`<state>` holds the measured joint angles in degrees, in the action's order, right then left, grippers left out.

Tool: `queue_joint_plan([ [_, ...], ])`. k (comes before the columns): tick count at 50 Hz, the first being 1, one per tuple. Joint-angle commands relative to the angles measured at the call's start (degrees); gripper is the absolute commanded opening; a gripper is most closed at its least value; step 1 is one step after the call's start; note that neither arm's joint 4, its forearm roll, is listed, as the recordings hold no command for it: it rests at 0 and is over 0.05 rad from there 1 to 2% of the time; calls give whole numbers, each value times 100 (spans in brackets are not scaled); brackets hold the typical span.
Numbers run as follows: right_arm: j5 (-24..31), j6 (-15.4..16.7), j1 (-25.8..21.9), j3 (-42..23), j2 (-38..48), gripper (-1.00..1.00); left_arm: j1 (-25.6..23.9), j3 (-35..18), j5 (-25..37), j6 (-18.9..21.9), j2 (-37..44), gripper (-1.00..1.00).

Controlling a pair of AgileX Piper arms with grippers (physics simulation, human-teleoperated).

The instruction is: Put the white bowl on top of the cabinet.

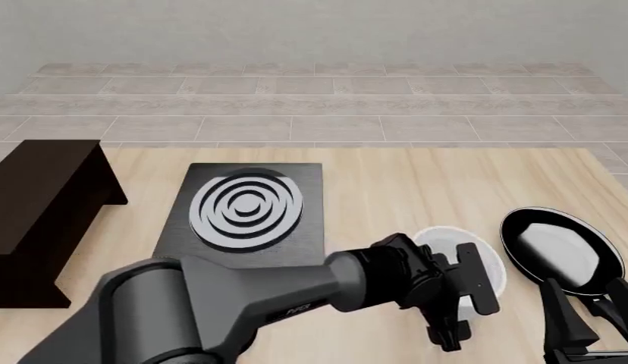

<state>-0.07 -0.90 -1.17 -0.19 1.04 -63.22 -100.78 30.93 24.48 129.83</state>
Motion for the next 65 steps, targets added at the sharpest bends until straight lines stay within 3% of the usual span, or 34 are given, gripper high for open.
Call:
queue_joint_plan([
  [1,0,-2,1,0,0,100,15,23,124,-74,224,100],
  [5,0,0,0,0,1,100,0,-16,164,-104,198,100],
  [6,0,-1,2,0,0,100,-2,-21,171,-107,195,-100],
  [15,1,1,1,0,-1,100,22,-43,247,-6,134,-100],
  [17,-1,-2,0,0,3,100,46,83,212,268,107,-100],
  [24,-1,-2,1,0,3,100,107,-7,259,220,-1,-100],
  [44,-1,-3,2,0,3,100,266,404,353,449,-852,-100],
  [53,0,0,0,0,1,100,334,397,503,333,-1230,-100],
  [65,1,0,0,0,-2,100,543,739,246,289,-1681,-100],
])
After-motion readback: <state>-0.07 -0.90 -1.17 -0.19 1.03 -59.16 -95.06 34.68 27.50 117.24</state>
